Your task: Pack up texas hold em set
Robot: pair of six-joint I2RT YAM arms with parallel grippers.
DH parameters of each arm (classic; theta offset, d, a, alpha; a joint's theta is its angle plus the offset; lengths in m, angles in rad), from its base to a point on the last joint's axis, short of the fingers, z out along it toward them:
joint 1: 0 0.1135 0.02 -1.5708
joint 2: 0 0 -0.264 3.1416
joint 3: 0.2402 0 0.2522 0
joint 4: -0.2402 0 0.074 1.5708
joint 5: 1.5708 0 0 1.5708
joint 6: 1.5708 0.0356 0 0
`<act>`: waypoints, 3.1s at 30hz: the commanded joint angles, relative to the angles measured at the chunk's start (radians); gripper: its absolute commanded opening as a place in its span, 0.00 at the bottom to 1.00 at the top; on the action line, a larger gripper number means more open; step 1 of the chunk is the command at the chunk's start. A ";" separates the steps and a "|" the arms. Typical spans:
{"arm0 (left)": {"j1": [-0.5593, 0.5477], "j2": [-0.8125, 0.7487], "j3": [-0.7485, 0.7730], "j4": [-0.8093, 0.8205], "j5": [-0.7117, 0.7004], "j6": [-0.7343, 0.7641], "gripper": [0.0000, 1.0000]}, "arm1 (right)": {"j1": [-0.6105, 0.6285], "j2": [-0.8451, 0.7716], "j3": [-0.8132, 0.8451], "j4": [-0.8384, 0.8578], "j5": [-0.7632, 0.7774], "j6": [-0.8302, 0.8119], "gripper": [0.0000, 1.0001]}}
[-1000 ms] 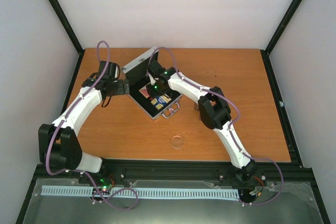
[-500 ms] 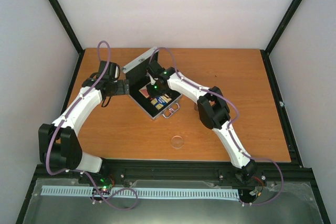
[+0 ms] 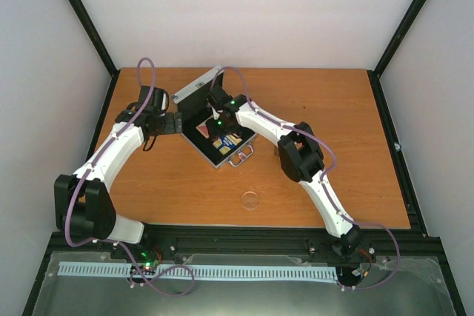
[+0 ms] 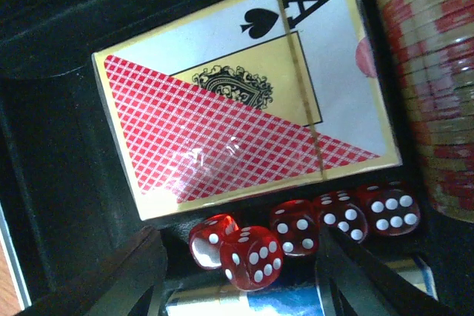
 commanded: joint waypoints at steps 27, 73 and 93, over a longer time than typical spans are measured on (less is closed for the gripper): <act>0.007 -0.004 0.044 0.008 0.038 0.003 1.00 | -0.002 -0.355 -0.255 -0.081 0.230 -0.017 1.00; 0.008 -0.050 -0.002 0.003 0.002 -0.004 1.00 | 0.013 0.022 -0.035 -0.011 0.367 -0.106 1.00; 0.008 -0.070 -0.012 0.003 0.006 -0.006 1.00 | 0.048 -0.004 -0.046 -0.036 0.364 -0.141 1.00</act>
